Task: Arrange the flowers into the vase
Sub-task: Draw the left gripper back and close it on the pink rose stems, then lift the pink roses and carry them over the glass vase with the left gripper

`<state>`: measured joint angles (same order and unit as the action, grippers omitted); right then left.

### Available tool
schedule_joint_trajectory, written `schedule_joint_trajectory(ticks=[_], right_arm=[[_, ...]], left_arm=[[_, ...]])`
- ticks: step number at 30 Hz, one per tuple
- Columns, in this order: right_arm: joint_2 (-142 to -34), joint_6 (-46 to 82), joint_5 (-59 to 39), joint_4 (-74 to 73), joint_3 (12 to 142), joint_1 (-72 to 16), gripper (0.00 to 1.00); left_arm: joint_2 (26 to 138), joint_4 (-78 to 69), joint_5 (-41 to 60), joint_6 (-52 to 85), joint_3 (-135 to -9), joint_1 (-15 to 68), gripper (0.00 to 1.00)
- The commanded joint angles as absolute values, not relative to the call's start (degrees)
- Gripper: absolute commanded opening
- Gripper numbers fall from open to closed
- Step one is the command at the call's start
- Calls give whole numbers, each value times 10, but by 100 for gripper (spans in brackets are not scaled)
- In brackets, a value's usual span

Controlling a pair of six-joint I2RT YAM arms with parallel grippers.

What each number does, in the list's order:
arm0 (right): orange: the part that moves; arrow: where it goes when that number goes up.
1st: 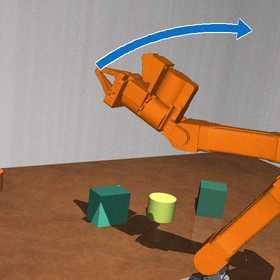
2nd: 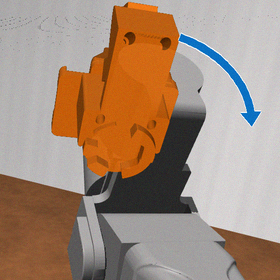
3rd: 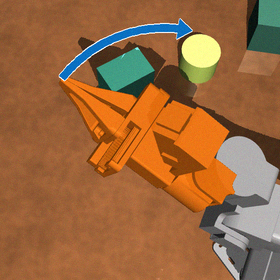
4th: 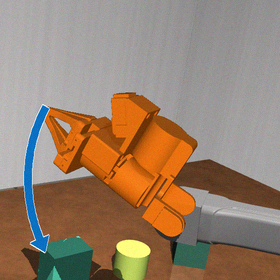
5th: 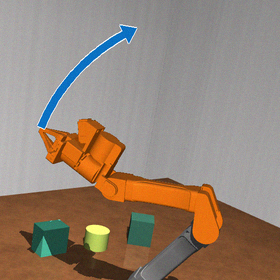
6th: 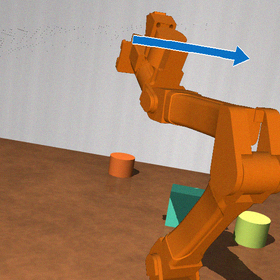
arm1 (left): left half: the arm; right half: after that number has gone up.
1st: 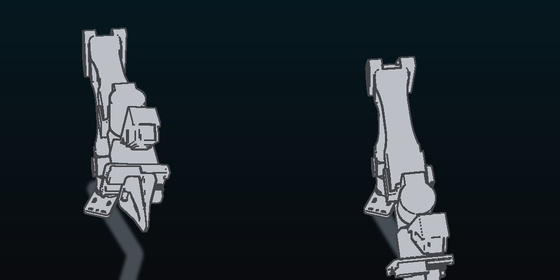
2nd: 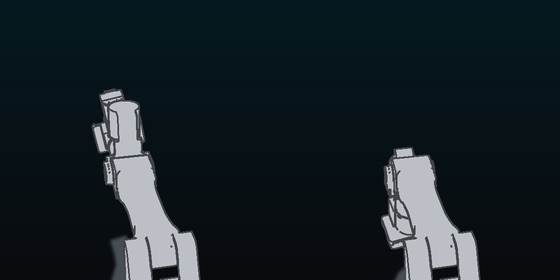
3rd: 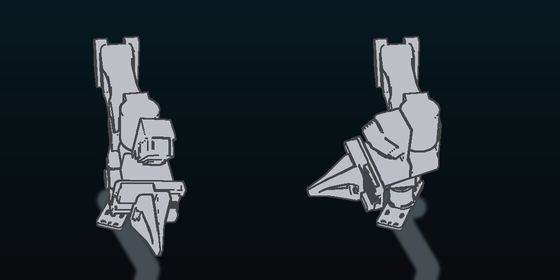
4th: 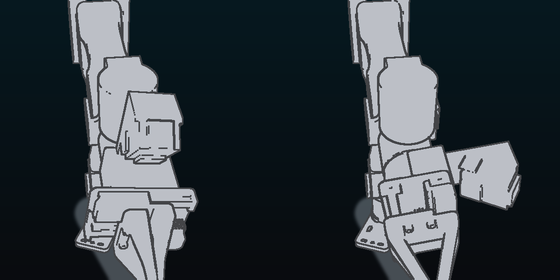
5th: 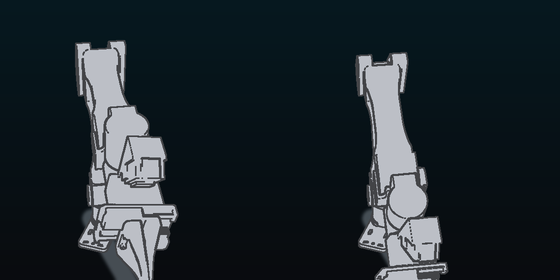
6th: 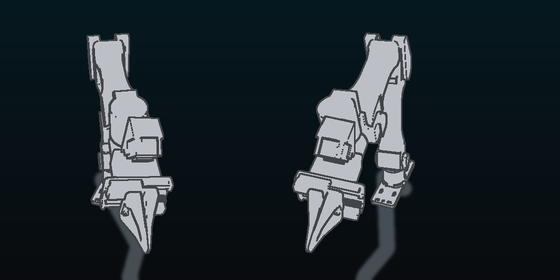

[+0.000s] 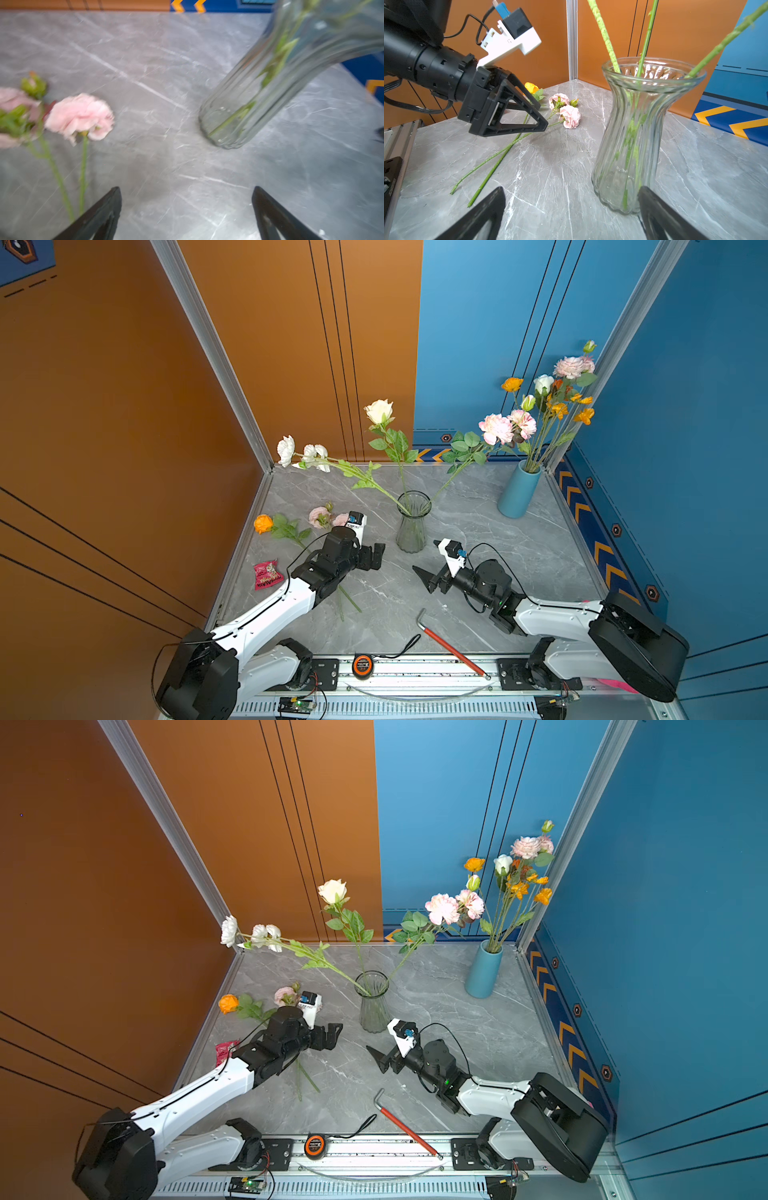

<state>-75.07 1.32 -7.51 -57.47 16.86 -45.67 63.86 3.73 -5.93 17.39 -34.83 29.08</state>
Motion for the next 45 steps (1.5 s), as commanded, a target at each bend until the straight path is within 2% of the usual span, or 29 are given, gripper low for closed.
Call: schedule_joint_trajectory(ticks=[1,7,9,11,13,20,22,31,36,40,45], right_arm=[[-760,8,-82,-575,184,-460,100],[-761,6,-79,-575,184,-461,100],[-763,6,-80,-576,184,-461,100],[-765,7,-81,-576,184,-461,100],[-766,7,-82,-576,186,-461,100],[-765,7,-82,-576,186,-461,100],[-763,7,-82,-574,185,-462,100],[-759,4,-79,-570,185,-462,100],[-760,4,-79,-570,185,-461,100],[-760,4,-80,-570,185,-461,100],[-761,4,-80,-570,186,-461,100]], left_arm=[[662,214,-201,260,-388,266,98],[719,297,-184,294,-417,232,99],[738,303,-174,296,-420,224,93],[757,303,-160,298,-424,217,81],[774,299,-158,301,-427,216,73],[802,253,-164,293,-428,199,58],[816,232,-154,286,-430,195,51],[893,197,-128,291,-456,188,36],[890,203,-120,300,-457,188,10],[856,214,-137,307,-440,188,0],[773,233,-180,305,-422,187,0]])
